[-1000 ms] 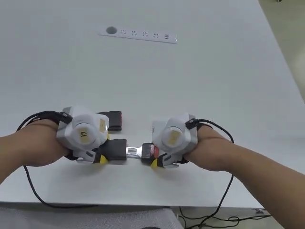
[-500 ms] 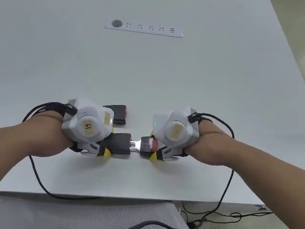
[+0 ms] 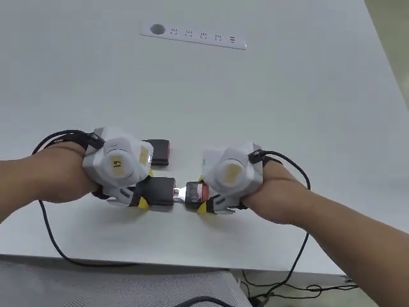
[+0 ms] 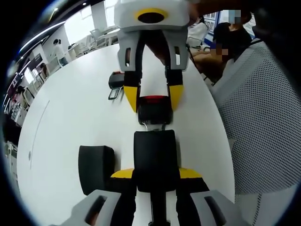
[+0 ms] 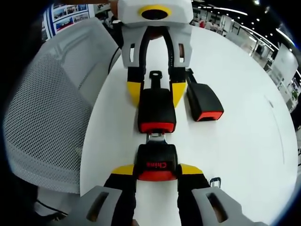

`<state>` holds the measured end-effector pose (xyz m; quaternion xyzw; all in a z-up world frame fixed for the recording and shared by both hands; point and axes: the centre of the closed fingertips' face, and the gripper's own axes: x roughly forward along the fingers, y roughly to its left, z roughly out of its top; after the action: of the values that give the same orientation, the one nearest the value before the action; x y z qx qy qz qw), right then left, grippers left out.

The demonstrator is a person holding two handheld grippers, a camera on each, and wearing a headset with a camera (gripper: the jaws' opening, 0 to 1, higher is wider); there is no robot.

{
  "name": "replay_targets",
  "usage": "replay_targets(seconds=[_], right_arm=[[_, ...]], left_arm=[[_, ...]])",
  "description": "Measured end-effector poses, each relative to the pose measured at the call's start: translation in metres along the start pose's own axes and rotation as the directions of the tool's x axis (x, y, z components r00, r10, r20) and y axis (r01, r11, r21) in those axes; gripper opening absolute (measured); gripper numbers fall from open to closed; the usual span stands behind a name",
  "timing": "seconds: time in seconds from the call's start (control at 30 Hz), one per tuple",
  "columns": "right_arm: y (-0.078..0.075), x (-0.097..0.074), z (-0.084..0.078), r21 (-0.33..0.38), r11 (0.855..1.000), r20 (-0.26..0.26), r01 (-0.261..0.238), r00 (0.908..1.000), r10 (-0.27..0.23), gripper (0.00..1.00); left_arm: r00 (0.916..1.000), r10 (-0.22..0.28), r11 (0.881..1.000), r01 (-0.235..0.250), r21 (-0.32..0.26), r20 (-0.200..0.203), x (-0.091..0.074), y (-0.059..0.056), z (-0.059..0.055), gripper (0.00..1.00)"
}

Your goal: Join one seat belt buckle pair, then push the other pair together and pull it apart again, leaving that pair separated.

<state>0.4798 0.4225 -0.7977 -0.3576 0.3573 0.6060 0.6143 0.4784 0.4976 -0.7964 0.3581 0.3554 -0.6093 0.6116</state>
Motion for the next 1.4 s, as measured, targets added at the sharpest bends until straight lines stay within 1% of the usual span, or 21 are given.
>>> replay_targets(seconds=[0.17,0.2,0.23,0.33,0.37,0.43,0.8,0.87,0.97,1.03,1.2,1.4], right_arm=[[0.001,0.000,0.002,0.014,1.000,-0.008,0.013,0.9999,-0.013,0.29],[0.002,0.000,0.004,0.010,1.000,-0.007,0.015,0.9999,-0.015,0.29],[0.004,0.002,0.010,0.011,1.000,0.001,0.014,0.9999,-0.014,0.29],[0.002,0.005,0.015,0.006,1.000,-0.002,0.013,0.9999,-0.013,0.29],[0.000,0.007,0.014,0.009,1.000,-0.005,0.011,0.9999,-0.010,0.29],[-0.002,0.008,0.011,0.014,1.000,-0.003,0.009,1.0000,-0.009,0.29],[0.000,0.008,0.014,0.004,1.000,-0.020,0.016,0.9997,-0.015,0.29],[0.001,0.008,0.014,-0.004,1.000,-0.024,0.018,0.9996,-0.018,0.29],[-0.002,0.008,0.013,-0.018,1.000,-0.028,0.017,0.9995,-0.017,0.29],[-0.002,0.009,0.014,-0.023,1.000,-0.028,0.019,0.9994,-0.020,0.29],[-0.002,0.010,0.014,-0.015,1.000,-0.036,0.016,0.9992,-0.017,0.28],[0.000,0.009,0.017,-0.008,1.000,-0.027,0.014,0.9995,-0.014,0.28]], left_arm=[[1.0000,0.001,1.000,-0.001,0.003,-0.003,0.000,0.001,-0.001,0.32],[1.0000,0.000,1.000,0.000,0.009,-0.004,0.000,0.001,0.000,0.32],[1.0000,-0.003,1.000,0.003,0.019,-0.007,0.000,0.001,0.000,0.32],[0.9998,-0.007,1.000,0.007,0.022,-0.017,0.000,0.001,0.000,0.33],[0.9998,-0.006,1.000,0.007,0.021,-0.021,0.000,0.001,-0.001,0.33],[0.9999,-0.005,1.000,0.005,0.018,-0.016,-0.001,0.001,-0.001,0.33],[0.9998,0.001,1.000,-0.001,0.002,-0.019,-0.001,0.002,0.000,0.33],[1.0000,0.003,1.000,-0.003,0.002,-0.008,-0.001,0.002,0.001,0.33],[0.9994,0.015,1.000,-0.014,-0.015,0.031,-0.002,0.003,-0.001,0.33],[0.9992,0.016,1.000,-0.015,-0.021,0.037,-0.003,0.003,-0.002,0.32],[0.9996,0.017,0.999,-0.016,-0.030,0.023,-0.003,0.002,-0.001,0.32],[0.9987,0.029,0.998,-0.026,-0.053,0.043,-0.003,0.003,-0.004,0.32]])
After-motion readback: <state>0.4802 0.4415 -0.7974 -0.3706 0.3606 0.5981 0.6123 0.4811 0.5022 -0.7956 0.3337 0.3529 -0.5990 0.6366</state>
